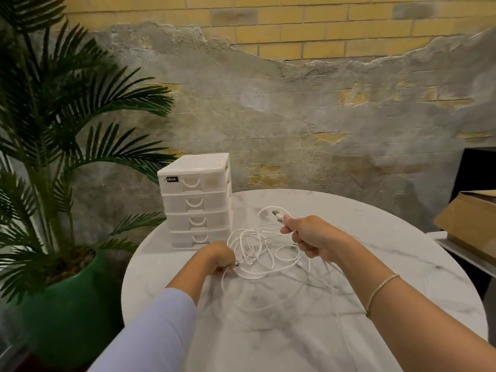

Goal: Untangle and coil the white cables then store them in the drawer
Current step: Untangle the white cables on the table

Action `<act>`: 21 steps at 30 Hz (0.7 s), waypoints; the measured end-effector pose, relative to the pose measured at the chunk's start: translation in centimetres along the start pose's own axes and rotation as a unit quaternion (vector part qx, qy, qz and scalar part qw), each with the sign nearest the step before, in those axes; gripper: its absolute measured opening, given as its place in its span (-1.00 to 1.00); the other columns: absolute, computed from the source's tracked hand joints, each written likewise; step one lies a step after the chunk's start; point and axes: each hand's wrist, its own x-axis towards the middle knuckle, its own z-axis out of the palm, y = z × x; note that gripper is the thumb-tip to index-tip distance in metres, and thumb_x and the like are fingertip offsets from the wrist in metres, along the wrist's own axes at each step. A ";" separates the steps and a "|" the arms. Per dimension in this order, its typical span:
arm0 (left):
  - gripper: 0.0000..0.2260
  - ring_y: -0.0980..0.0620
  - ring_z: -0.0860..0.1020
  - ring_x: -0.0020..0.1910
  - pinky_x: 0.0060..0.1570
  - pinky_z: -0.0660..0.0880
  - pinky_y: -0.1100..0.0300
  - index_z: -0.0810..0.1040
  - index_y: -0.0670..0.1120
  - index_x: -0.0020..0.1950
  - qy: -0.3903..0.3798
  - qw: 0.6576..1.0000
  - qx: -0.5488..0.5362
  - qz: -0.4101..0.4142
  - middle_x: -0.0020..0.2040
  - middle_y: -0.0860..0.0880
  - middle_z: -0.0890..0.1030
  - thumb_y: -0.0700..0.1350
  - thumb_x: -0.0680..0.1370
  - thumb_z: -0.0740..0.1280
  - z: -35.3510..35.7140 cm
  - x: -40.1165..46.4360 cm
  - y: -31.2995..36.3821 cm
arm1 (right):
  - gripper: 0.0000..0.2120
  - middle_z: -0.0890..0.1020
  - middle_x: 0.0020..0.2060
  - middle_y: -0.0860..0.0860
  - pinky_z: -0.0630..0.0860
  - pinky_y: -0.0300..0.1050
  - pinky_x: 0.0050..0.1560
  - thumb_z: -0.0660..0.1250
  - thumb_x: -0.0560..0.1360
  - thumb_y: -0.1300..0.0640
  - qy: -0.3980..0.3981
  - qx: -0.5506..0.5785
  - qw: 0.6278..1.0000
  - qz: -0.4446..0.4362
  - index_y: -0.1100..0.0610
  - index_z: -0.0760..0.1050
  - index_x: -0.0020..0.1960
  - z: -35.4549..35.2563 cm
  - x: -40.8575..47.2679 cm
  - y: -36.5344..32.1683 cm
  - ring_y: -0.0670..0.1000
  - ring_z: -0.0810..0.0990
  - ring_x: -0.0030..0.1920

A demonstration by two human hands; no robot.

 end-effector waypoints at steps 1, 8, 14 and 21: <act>-0.83 0.01 0.38 -0.45 -0.44 0.40 0.22 0.42 -0.20 -0.26 -0.014 0.999 -0.051 0.006 -0.38 -0.13 0.40 -0.38 0.51 0.20 -0.3 -0.2 0.4 | -0.66 0.29 -0.43 -0.01 0.12 -0.25 -0.54 0.12 0.61 -0.08 -0.002 -0.003 1.000 -0.003 0.15 0.49 -0.10 0.0 -0.1 -0.2 -0.07 0.18 -0.50; -0.76 0.09 0.22 -0.47 -0.51 0.19 0.31 0.49 -0.15 -0.25 0.001 0.991 -0.114 0.068 -0.40 -0.03 0.29 -0.23 0.61 0.19 -3.0 -3.7 4.6 | -0.69 0.27 -0.43 0.01 0.13 -0.25 -0.55 0.10 0.64 0.01 0.010 -0.026 0.999 -0.046 0.19 0.48 -0.08 -0.2 -0.4 -0.9 -0.05 0.19 -0.50; -0.72 0.04 0.21 -0.51 -0.52 0.15 0.26 0.44 -0.13 -0.28 0.093 0.979 -0.135 0.123 -0.43 -0.04 0.28 -0.10 0.61 0.17 -3.5 -4.5 6.4 | -0.71 0.30 -0.42 0.01 0.13 -0.24 -0.55 0.09 0.64 0.01 0.025 -0.011 0.999 -0.046 0.14 0.44 -0.14 -0.3 -0.8 -1.2 -0.05 0.19 -0.50; -0.69 0.07 0.11 -0.50 -0.63 0.07 0.38 0.46 -0.24 -0.27 0.031 0.965 -0.219 0.140 -0.46 -0.05 0.26 -0.36 0.58 0.03 -2.7 -5.7 7.5 | -0.78 0.34 -0.41 0.01 0.09 -0.30 -0.60 0.10 0.64 0.05 0.028 0.041 0.997 -0.056 0.14 0.45 -0.05 -0.7 -1.2 -1.8 -0.07 0.17 -0.51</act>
